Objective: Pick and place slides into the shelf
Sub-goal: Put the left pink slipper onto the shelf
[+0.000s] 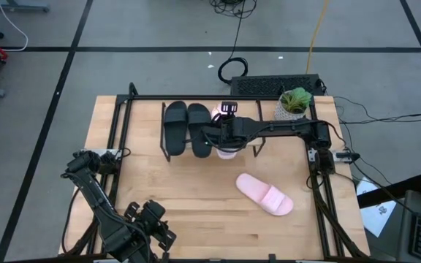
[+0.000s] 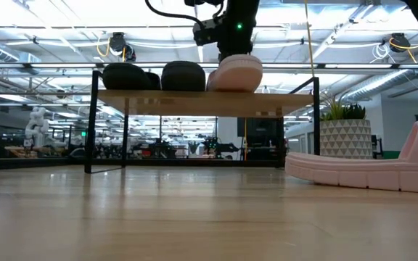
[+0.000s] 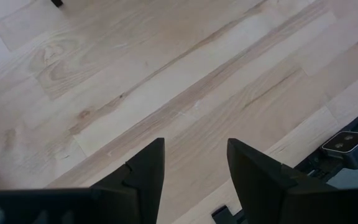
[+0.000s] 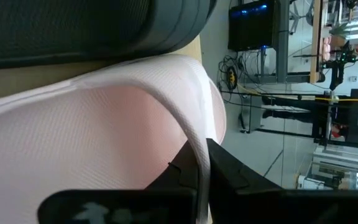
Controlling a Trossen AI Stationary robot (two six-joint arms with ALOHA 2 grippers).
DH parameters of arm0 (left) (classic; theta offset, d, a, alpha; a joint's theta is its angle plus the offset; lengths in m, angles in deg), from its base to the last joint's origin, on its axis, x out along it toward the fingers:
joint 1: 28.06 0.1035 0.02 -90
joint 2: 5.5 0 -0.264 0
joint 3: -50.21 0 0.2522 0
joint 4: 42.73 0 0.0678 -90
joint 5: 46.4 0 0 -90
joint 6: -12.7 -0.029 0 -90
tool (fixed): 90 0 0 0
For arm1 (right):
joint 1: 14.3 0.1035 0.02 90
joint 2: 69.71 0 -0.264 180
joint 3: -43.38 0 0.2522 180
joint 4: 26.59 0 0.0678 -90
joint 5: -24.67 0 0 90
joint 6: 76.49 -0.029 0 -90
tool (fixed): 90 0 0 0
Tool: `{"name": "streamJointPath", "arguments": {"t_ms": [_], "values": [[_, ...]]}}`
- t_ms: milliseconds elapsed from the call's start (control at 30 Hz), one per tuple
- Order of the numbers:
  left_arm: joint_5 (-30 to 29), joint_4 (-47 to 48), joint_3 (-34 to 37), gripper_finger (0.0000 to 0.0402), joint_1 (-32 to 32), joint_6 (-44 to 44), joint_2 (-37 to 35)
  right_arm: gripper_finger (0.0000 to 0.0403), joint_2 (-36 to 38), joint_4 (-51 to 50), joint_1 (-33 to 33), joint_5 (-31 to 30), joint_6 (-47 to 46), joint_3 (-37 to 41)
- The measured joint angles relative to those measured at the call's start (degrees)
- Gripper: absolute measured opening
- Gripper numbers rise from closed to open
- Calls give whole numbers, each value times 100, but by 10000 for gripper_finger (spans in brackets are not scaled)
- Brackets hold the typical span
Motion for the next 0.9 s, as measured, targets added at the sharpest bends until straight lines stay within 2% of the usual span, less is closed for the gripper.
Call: {"name": "streamJointPath", "arguments": {"t_ms": [900], "values": [[-1, 0, 0, 172, 1, 8, 0, 0, -4, 364, -16, 150, -130, 0]]}}
